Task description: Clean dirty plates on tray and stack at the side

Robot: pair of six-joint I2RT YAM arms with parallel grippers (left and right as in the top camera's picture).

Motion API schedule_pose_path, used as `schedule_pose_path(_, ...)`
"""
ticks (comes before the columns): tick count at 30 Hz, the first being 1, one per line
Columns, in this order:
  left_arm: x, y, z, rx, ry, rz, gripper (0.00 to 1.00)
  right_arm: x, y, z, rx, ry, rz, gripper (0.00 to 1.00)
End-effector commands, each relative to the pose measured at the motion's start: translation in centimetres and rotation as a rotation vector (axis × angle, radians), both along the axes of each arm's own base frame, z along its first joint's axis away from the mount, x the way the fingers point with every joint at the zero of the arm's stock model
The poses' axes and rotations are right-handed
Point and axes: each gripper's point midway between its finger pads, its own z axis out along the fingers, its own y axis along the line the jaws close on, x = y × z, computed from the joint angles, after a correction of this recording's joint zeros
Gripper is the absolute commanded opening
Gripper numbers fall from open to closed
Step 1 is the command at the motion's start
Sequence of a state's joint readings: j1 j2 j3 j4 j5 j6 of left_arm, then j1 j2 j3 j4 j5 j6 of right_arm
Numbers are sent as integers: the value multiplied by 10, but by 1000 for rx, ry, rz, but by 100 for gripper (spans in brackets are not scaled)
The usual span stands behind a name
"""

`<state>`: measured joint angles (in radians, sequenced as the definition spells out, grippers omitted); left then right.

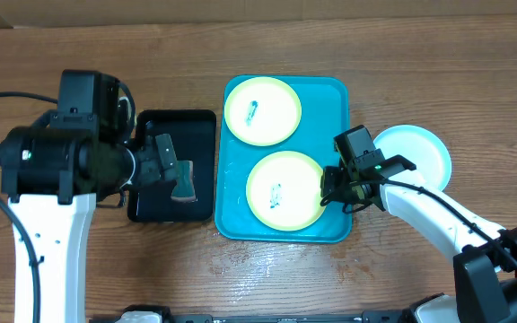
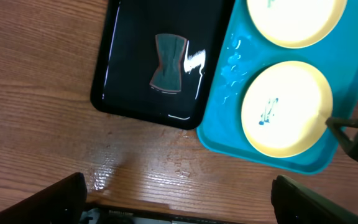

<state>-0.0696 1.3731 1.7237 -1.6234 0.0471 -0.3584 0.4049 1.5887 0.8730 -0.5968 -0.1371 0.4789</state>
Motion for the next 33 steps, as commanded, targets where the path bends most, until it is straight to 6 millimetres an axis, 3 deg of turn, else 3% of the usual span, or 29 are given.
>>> schedule_pose_path(1, 5, 7, -15, 40, 42, 4, 93, 12, -1, 15, -16, -40, -4, 25)
schedule_pose_path(6, 16, 11, -55, 67, 77, 28, 87, 15, 0, 62, -20, -106, 72, 26)
schedule_pose_path(10, 23, 8, -99, 70, 110, 19, 81, 9, -1, 97, 12, -174, 70, 27)
schedule_pose_path(14, 24, 15, -152, 116, 170, 26, 67, -3, -1, 121, 56, -213, 78, 27)
schedule_pose_path(18, 36, 14, -191, 113, 184, 24, 60, -9, -4, 128, 59, -219, 79, 27)
schedule_pose_path(23, 54, -6, -230, 33, 219, -25, 57, -11, -4, 125, 58, -207, 80, 27)
schedule_pose_path(25, 57, -10, -245, 29, 244, -43, 51, -12, -4, 125, 56, -203, 80, 27)
schedule_pose_path(30, 52, -12, -283, 21, 344, -46, 30, -16, -6, 122, 48, -185, 80, 27)
schedule_pose_path(32, 48, -12, -292, 24, 378, -46, 6, -17, -7, 122, 47, -180, 80, 27)
schedule_pose_path(33, 47, -12, -295, 24, 386, -46, 4, -17, -7, 122, 46, -178, 80, 27)
